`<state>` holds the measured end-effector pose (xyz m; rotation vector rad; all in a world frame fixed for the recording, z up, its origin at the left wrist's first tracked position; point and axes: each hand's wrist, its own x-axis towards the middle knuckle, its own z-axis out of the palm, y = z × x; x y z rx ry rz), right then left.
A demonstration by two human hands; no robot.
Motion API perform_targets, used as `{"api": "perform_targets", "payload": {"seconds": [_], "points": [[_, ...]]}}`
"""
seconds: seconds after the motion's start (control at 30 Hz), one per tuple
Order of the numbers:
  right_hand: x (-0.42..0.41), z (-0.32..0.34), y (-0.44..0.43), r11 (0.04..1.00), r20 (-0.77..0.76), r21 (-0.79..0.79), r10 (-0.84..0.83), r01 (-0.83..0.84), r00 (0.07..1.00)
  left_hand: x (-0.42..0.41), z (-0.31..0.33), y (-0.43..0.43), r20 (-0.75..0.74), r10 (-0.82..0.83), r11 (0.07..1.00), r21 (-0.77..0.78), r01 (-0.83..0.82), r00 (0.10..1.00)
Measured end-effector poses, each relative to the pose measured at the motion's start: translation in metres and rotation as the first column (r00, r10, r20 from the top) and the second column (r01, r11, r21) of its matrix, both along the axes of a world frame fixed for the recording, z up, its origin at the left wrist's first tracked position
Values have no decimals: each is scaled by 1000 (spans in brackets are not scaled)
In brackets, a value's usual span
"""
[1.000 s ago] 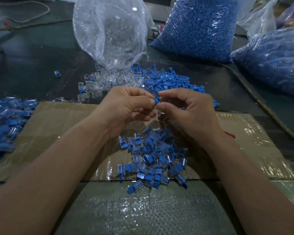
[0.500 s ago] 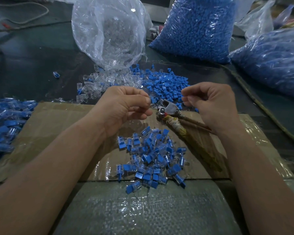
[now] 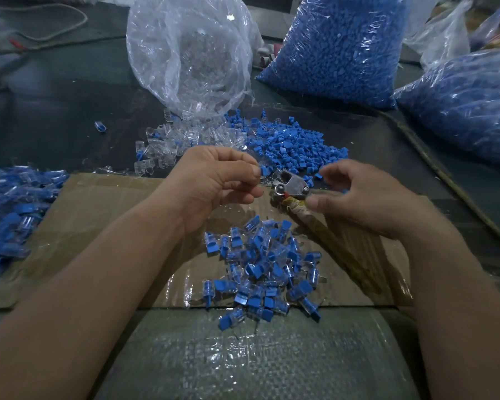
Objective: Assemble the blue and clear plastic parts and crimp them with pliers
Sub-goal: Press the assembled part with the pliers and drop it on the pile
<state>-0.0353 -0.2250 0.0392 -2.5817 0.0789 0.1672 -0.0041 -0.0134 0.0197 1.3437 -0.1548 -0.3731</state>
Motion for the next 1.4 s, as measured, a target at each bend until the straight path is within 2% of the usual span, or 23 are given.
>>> {"api": "perform_targets", "payload": {"seconds": [0.1, 0.27, 0.4, 0.57, 0.77, 0.97, 1.1, 1.23, 1.4], "points": [[-5, 5, 2, 985, -173, -147, 61, -87, 983, -1, 0, 1, 6, -4, 1000, -4, 4, 1000], [-6, 8, 3, 967, -251, -207, 95, -149, 963, -1, 0, 0, 9, -6, 1000, 2, 6, 1000], [-5, 6, 7, 967, -218, -225, 74, -123, 973, 0, -1, -1, 15, -12, 1000, 4, 12, 1000], [0, 3, 13, 940, -133, -332, 32, -75, 991, 1, -3, -1, 13, -15, 1000, 12, 15, 1000], [2, 0, 15, 899, -45, -432, 59, -73, 997, 2, -5, 0, 16, -14, 1000, 2, 14, 1000], [3, -4, 11, 925, 54, -379, 51, -27, 997, 2, -6, 0, 38, -4, 1000, -2, 4, 999], [1, -8, 14, 944, 224, -328, 86, -8, 971, 2, -7, -1, 75, 39, 999, 23, -41, 996], [-1, -9, 19, 980, 367, -200, 93, -19, 926, 1, -6, -3, 103, 74, 997, 4, -75, 992], [-4, -10, 27, 989, 390, -124, 126, -84, 912, 0, -6, -6, 145, 133, 991, -12, -133, 980]]}}
